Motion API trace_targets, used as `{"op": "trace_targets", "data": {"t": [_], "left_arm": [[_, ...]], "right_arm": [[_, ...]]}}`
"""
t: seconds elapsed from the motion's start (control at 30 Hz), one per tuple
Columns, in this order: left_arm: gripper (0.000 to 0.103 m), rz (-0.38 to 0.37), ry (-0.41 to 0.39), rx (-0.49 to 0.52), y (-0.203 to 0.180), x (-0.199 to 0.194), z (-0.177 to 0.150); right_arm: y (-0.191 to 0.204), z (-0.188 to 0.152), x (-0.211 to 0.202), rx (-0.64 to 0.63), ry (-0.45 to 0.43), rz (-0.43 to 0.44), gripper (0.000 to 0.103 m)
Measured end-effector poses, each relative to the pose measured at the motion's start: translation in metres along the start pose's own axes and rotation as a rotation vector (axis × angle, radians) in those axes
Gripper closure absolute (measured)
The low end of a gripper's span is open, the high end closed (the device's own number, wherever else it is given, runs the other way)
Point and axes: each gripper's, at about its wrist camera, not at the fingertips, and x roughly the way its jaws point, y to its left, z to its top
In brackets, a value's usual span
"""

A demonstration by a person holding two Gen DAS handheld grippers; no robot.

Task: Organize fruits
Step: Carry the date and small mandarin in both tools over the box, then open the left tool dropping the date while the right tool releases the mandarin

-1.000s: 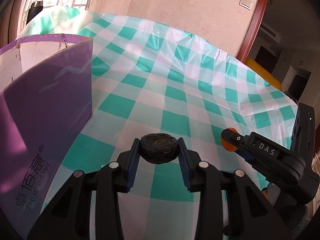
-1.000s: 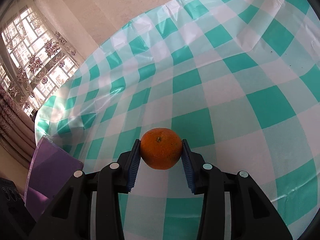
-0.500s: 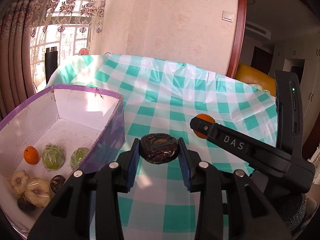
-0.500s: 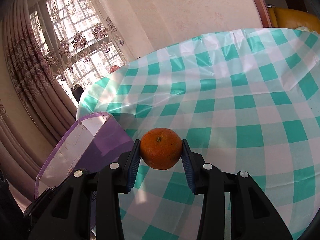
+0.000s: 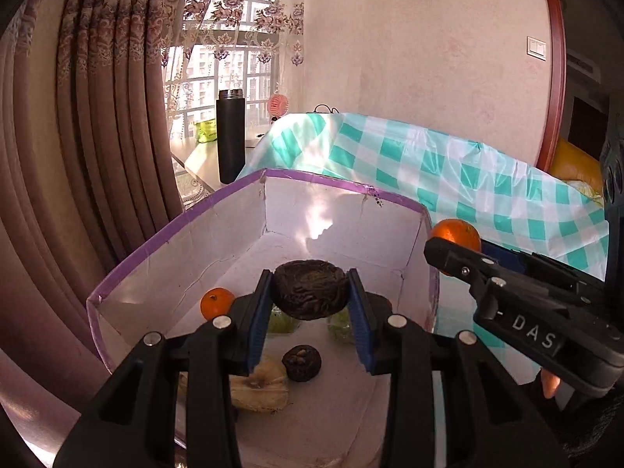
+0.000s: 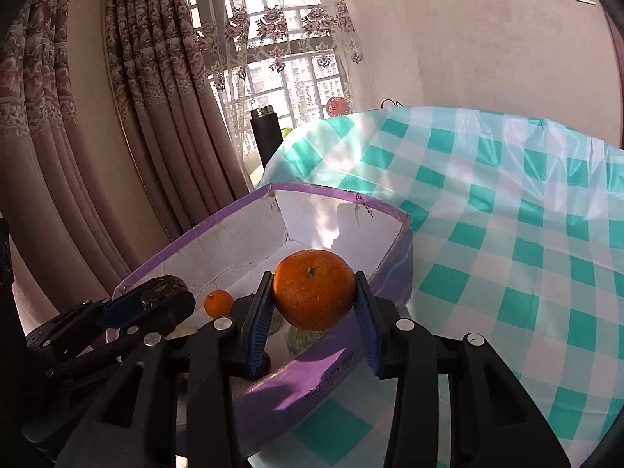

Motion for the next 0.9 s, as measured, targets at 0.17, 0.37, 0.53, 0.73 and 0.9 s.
{"op": "trace_targets", "data": {"t": [0.17,0.37,0.53,0.73,0.9], "left_arm": [[0.065,0.039,0.118,-0.037,0.038,0.027,-0.007],[0.065,0.103,0.25,-0.018,0.059,0.056,-0.006],[0.064,0.209,0.336,0.047,0.062,0.069,-0.003],[0.034,0.153,0.33,0.024,0.065,0.064,-0.001],[0.002,0.223,0.362,0.02,0.069,0.069,0.009]], "right_arm": [[0.029,-0.001,0.034,-0.12,0.109,-0.046,0.063],[0.048,-0.007,0.069,-0.236,0.254,-0.113,0.063],[0.057,-0.007,0.085,-0.291,0.321,-0.143,0.062],[0.06,-0.01,0.096,-0.316,0.377,-0.178,0.058],[0.065,-0.011,0.098,-0.343,0.427,-0.154,0.025]]}}
